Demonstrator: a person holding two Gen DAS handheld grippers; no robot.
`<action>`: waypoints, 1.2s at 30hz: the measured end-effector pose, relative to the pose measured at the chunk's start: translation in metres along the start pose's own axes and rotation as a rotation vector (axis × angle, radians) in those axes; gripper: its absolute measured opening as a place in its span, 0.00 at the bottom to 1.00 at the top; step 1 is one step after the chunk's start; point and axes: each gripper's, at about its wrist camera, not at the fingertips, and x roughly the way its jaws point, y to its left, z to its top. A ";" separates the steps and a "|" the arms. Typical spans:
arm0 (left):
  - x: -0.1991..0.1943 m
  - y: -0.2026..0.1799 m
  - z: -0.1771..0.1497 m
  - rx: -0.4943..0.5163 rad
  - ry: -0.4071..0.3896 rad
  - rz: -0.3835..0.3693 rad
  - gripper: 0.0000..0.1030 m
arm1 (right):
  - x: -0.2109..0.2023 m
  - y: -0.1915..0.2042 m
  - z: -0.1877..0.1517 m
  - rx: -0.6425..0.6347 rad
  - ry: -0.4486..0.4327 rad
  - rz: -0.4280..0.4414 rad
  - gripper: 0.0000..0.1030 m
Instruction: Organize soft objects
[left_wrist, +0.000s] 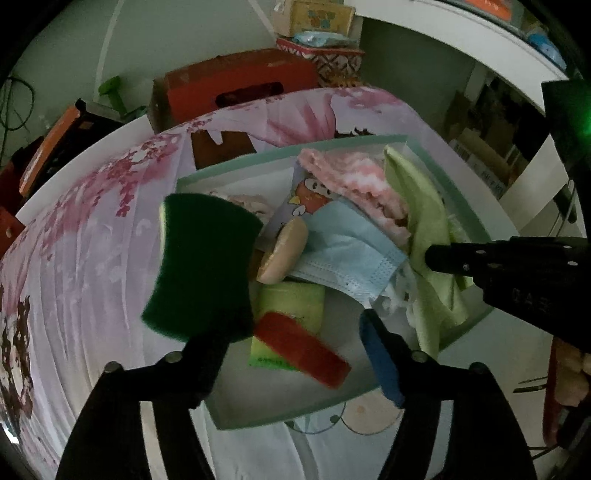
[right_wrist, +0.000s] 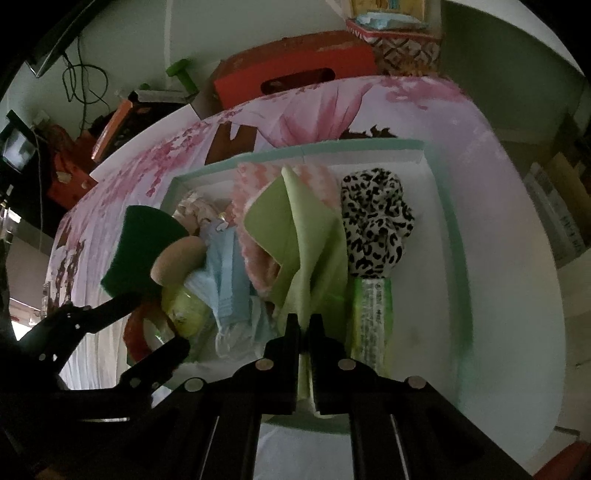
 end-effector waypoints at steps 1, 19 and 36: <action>-0.003 0.001 0.000 -0.004 -0.004 -0.002 0.74 | -0.003 0.002 0.000 -0.003 -0.002 -0.002 0.07; -0.074 0.040 -0.048 -0.137 -0.083 0.075 0.86 | -0.056 0.021 -0.038 -0.031 -0.043 -0.053 0.64; -0.107 0.085 -0.105 -0.278 -0.096 0.110 0.98 | -0.067 0.073 -0.087 -0.089 -0.056 -0.056 0.84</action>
